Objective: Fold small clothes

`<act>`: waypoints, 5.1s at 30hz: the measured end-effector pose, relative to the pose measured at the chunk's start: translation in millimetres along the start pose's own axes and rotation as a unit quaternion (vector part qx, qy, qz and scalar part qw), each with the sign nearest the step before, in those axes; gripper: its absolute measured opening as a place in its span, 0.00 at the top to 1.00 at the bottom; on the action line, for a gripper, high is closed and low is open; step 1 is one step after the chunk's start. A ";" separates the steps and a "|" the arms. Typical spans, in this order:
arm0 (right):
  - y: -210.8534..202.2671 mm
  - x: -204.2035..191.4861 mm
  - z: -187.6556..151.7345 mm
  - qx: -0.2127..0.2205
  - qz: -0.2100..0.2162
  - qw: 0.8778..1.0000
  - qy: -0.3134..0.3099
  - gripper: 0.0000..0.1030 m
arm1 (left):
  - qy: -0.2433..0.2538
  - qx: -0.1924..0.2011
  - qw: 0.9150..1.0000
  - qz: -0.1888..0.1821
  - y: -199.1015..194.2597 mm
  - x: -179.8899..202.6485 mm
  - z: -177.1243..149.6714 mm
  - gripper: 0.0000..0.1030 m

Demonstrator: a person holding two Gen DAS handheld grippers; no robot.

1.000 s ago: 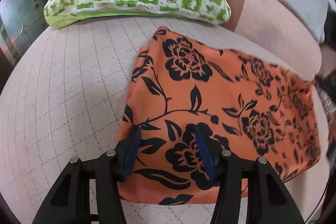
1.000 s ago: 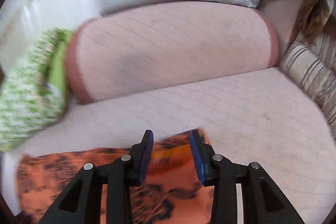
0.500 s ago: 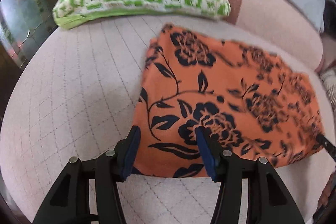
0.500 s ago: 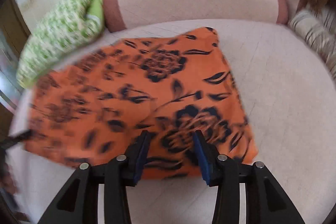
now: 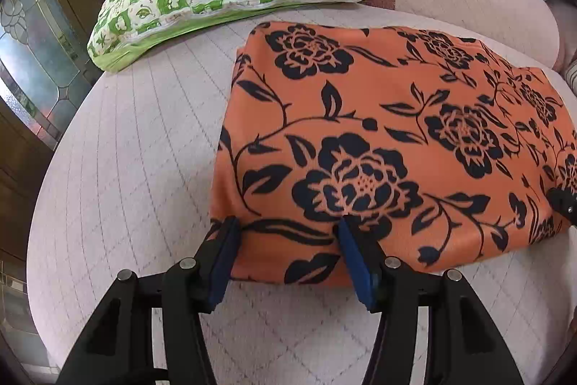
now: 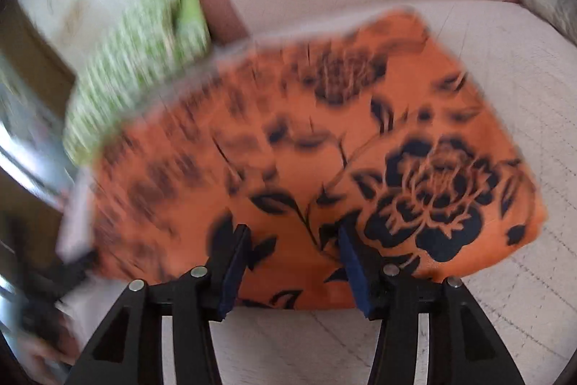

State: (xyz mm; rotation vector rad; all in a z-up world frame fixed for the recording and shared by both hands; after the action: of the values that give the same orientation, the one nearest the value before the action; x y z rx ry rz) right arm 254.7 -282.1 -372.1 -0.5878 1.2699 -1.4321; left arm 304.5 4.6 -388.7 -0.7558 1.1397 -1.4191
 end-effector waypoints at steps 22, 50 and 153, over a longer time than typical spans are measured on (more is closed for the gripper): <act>-69.5 86.5 -45.2 0.008 0.207 0.956 0.208 0.34 | -0.191 -0.026 0.959 -0.210 -28.9 -42.7 -53.4 0.36; -26.9 117.4 -17.6 0.047 0.266 0.907 0.322 0.34 | -0.306 0.003 0.894 -0.328 14.8 -49.4 -0.2 0.64; -43.8 -31.1 -123.6 -0.067 0.217 0.971 0.073 1.00 | -0.124 0.170 0.958 -0.193 -121.1 -7.8 -106.8 0.83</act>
State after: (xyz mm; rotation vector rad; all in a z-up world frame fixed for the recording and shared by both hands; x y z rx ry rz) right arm 138.9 -213.9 -361.6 -0.2709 1.5119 -1.0445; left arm 165.1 27.2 -310.1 -0.9073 0.5488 -1.7296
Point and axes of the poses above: each gripper's, at about its wrist camera, not at the fingertips, and y roughly the way its jaws point, x to its right, z to its top, the point moved 7 cm from there along y, roughly the way its jaws point, and after that the axes turned 12 degrees about -x, right-handed, at the moved point
